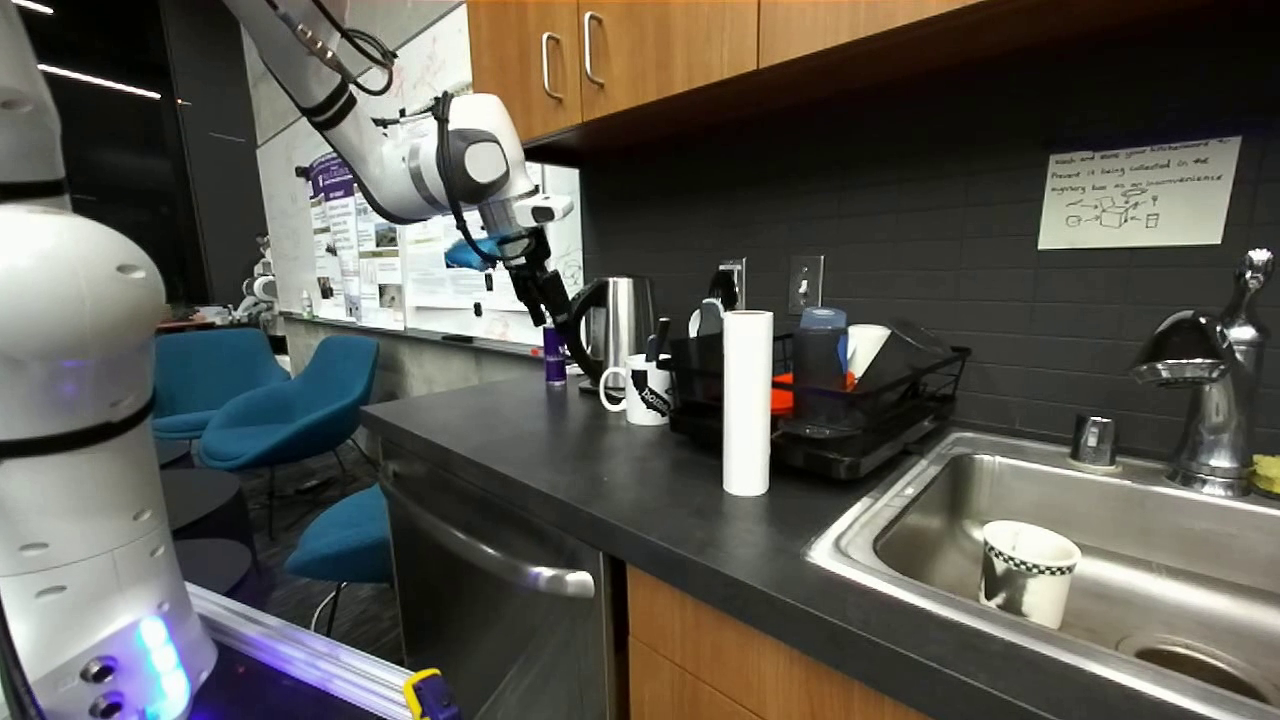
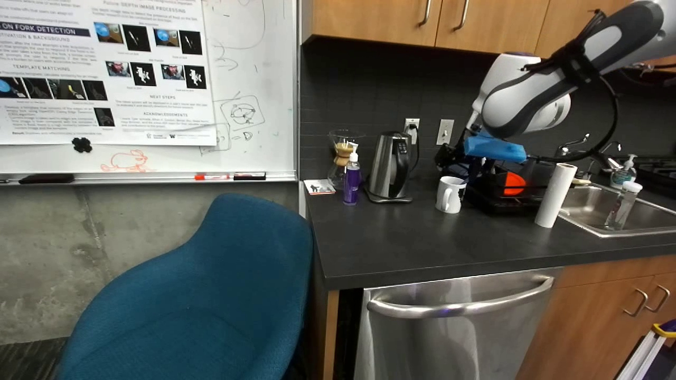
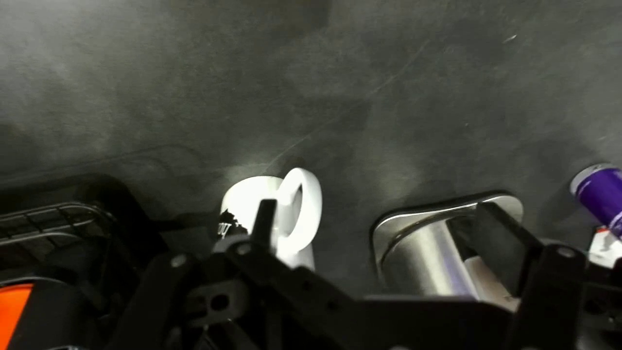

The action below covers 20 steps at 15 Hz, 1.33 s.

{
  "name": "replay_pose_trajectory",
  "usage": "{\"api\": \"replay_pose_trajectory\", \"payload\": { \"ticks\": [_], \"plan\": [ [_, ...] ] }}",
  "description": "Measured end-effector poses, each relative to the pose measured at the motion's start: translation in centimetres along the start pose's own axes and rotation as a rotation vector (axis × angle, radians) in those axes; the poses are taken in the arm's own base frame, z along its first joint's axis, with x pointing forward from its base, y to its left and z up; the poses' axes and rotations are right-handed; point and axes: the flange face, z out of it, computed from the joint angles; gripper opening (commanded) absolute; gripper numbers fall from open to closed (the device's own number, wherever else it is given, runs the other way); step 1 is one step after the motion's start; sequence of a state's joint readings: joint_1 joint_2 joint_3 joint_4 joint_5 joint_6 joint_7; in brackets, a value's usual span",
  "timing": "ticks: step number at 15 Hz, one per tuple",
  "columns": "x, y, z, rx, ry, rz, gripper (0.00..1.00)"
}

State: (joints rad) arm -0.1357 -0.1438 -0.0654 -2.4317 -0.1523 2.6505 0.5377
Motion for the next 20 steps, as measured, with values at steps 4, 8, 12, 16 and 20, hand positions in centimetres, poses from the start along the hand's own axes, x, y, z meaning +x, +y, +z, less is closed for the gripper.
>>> {"api": "replay_pose_trajectory", "payload": {
  "ticks": [4,8,12,16,20],
  "plan": [
    [0.1,0.8,2.4,-0.054,0.039,0.143,1.0],
    [0.0,0.6,3.7,-0.08,0.04,0.229,1.0],
    [1.1,0.3,4.6,-0.097,0.061,0.27,1.0],
    [2.6,0.4,5.5,-0.109,0.075,0.286,1.0],
    [4.0,0.7,6.8,-0.124,0.077,0.296,1.0]
  ]
}}
